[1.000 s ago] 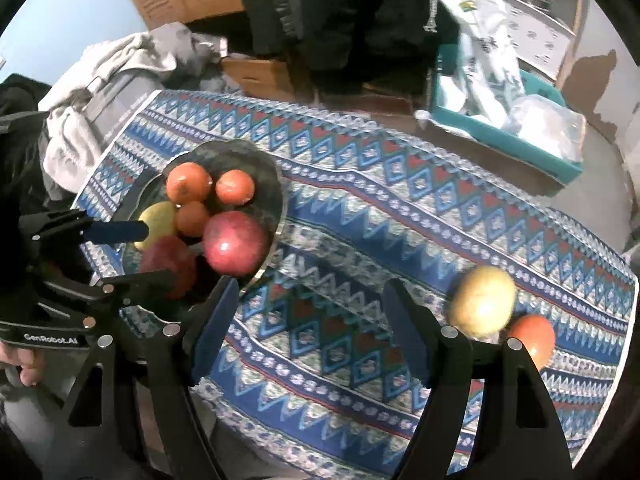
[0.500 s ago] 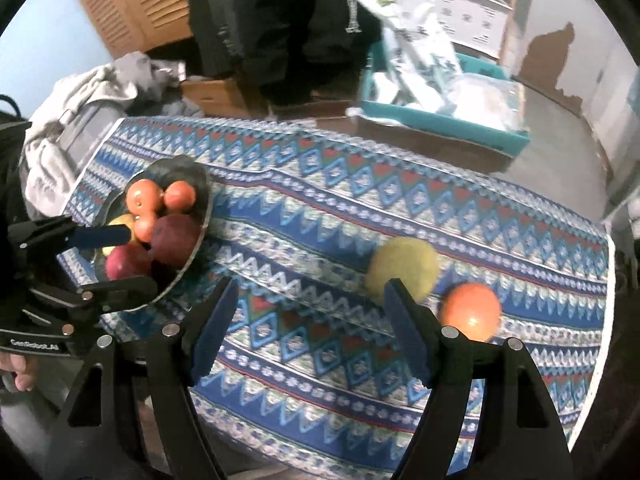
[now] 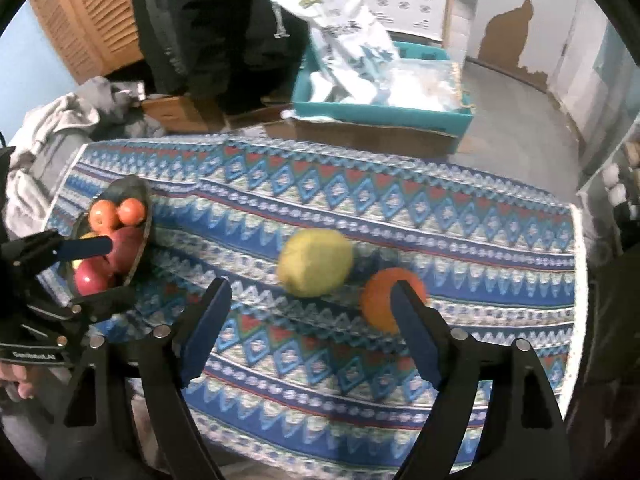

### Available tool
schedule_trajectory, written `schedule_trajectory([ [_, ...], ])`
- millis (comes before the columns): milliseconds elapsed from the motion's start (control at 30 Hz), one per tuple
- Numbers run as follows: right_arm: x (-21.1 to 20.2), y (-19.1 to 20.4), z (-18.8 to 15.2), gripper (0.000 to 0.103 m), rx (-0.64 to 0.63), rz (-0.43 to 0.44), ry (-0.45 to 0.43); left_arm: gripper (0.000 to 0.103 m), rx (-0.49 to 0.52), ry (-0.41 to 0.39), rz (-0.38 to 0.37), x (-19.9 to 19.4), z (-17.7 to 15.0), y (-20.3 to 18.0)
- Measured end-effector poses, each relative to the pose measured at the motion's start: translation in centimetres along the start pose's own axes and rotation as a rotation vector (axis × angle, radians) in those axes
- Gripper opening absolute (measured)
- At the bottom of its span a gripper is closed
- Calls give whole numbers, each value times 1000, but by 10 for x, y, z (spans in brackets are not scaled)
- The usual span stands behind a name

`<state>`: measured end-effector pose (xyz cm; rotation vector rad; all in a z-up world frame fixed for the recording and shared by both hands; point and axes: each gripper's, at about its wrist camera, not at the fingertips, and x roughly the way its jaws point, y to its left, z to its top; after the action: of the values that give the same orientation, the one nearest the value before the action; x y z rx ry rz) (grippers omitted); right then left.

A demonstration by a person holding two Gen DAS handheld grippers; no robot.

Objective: Organize fruits
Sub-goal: 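Grasp the orange with the right tool while the left tool grasps the yellow pear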

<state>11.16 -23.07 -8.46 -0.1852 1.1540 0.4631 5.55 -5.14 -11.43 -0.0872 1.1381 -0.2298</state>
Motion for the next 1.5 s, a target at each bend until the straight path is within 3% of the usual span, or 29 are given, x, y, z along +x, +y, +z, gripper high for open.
schedule_trajectory([
  [300, 14, -39, -5, 83, 40, -35, 37, 76, 46, -12, 14, 24, 23, -18],
  [633, 59, -59, -10, 83, 65, -34, 122, 76, 69, 7, 32, 62, 40, -23],
  [967, 119, -72, -18, 83, 76, -34, 223, 76, 25, 68, -32, 90, 47, -26],
  [1267, 145, -71, -20, 83, 70, -29, 238, 78, -27, 97, -88, 108, 58, -32],
  [1367, 146, -74, -23, 72, 96, 21, 230, 78, -52, 111, -109, 116, 61, -34],
  [1500, 142, -80, -29, 70, 125, 18, 228, 78, -74, 124, -130, 125, 64, -39],
])
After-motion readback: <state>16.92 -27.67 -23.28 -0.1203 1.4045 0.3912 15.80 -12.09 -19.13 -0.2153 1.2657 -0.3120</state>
